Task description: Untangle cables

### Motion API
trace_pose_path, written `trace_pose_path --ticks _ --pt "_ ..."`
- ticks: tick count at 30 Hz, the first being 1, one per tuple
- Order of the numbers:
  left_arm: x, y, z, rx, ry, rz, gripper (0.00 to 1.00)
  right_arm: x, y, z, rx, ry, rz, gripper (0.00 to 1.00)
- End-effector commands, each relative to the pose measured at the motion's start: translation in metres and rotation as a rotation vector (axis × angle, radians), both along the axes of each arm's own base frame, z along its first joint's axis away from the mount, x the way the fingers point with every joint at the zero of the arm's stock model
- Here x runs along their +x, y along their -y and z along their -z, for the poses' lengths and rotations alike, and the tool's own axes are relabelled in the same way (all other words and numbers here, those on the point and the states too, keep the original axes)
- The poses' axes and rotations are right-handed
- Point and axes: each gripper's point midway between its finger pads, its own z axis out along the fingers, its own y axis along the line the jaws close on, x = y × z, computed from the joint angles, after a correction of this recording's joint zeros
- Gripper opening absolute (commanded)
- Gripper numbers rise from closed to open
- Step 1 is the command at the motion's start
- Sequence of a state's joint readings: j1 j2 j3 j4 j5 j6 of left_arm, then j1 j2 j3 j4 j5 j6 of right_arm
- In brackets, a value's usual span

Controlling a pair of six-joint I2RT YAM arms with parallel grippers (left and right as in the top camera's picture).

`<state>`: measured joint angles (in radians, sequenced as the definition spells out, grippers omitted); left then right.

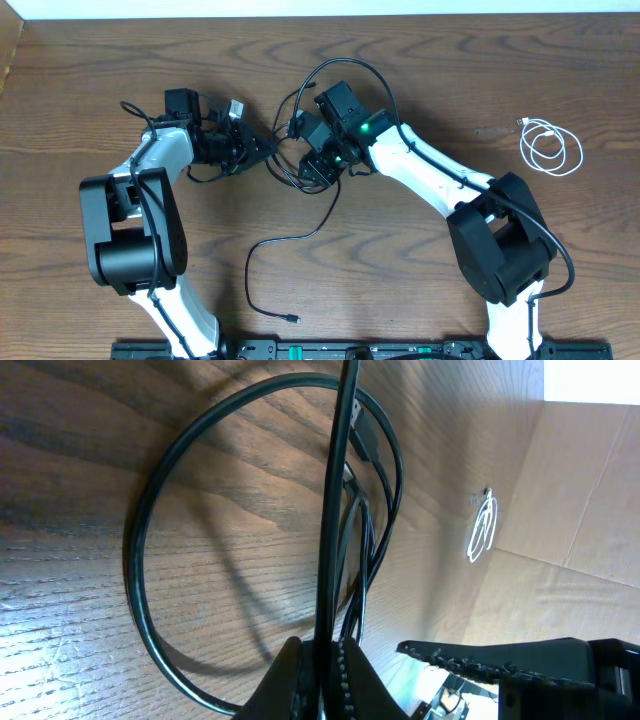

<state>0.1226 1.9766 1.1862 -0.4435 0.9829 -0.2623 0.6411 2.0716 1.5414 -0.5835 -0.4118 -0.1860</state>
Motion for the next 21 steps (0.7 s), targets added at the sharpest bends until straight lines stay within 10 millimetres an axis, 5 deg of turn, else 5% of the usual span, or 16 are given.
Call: trace_pose_path --ticks 1,21 --pt "-0.001 0.001 -0.001 -0.018 0.000 0.002 0.08 -0.006 -0.002 0.008 -0.009 -0.010 -0.022 0.46" --pt "-0.001 0.001 -0.001 -0.018 0.000 0.002 0.08 -0.004 -0.008 0.026 -0.013 -0.016 -0.029 0.49"
